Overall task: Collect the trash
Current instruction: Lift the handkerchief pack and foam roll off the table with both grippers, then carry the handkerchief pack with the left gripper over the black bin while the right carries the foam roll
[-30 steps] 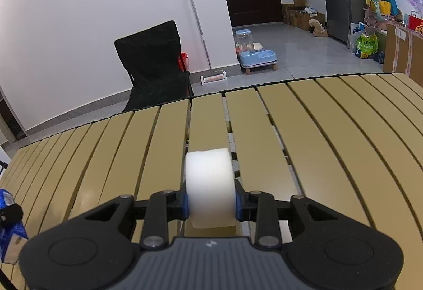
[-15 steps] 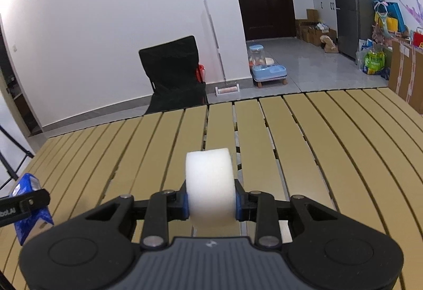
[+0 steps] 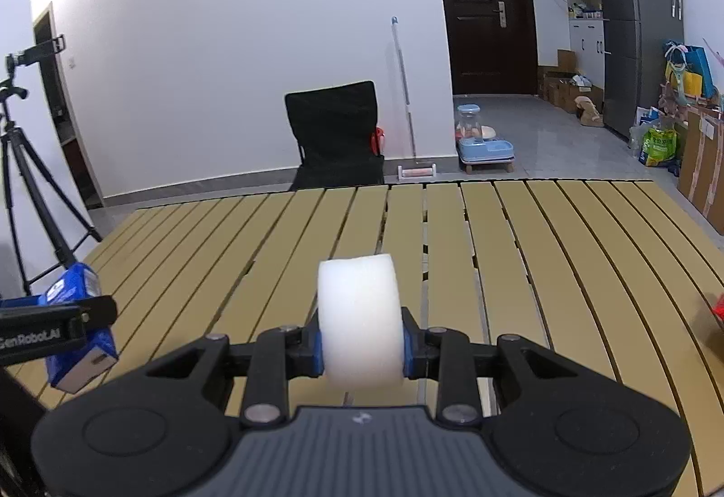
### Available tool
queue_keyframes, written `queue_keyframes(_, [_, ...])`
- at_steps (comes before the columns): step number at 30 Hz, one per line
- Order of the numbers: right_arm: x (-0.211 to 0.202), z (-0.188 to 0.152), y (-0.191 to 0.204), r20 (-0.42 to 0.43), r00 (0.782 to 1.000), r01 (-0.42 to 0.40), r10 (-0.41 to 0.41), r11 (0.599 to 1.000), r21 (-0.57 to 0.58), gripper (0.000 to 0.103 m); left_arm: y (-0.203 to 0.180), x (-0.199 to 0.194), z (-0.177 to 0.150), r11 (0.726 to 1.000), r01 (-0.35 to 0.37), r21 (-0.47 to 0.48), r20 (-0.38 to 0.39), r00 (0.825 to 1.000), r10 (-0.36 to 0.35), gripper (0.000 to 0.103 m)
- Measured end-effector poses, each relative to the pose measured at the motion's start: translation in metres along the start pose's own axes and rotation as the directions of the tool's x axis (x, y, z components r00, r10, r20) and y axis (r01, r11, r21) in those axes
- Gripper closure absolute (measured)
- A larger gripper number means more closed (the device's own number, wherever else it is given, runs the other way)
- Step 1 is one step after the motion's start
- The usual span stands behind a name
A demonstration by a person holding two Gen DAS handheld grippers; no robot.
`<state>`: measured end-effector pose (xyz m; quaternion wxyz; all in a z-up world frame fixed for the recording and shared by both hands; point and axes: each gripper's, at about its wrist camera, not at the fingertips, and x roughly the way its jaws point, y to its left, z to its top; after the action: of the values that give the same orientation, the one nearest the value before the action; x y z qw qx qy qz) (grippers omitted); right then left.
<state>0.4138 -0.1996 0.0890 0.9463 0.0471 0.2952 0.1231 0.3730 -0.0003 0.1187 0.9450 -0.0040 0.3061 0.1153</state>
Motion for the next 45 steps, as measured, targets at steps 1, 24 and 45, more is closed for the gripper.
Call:
queue_keyframes(1, [-0.007, -0.004, 0.001, 0.003, 1.000, -0.008, 0.008, 1.000, 0.001, 0.074, 0.000, -0.005, -0.003, 1.000, 0.002, 0.003, 0.002, 1.000, -0.002, 0.032])
queue_keyframes(24, [-0.125, -0.105, 0.003, 0.025, 0.994, -0.104, 0.105, 0.994, -0.040, 0.074, 0.025, -0.088, -0.116, 0.995, 0.094, 0.014, -0.040, 0.995, -0.094, 0.032])
queue_keyframes(45, [-0.114, -0.260, 0.012, -0.193, 0.978, -0.081, 0.081, 0.997, 0.009, 0.074, 0.030, -0.077, -0.263, 0.988, 0.137, 0.071, -0.243, 0.963, -0.117, 0.032])
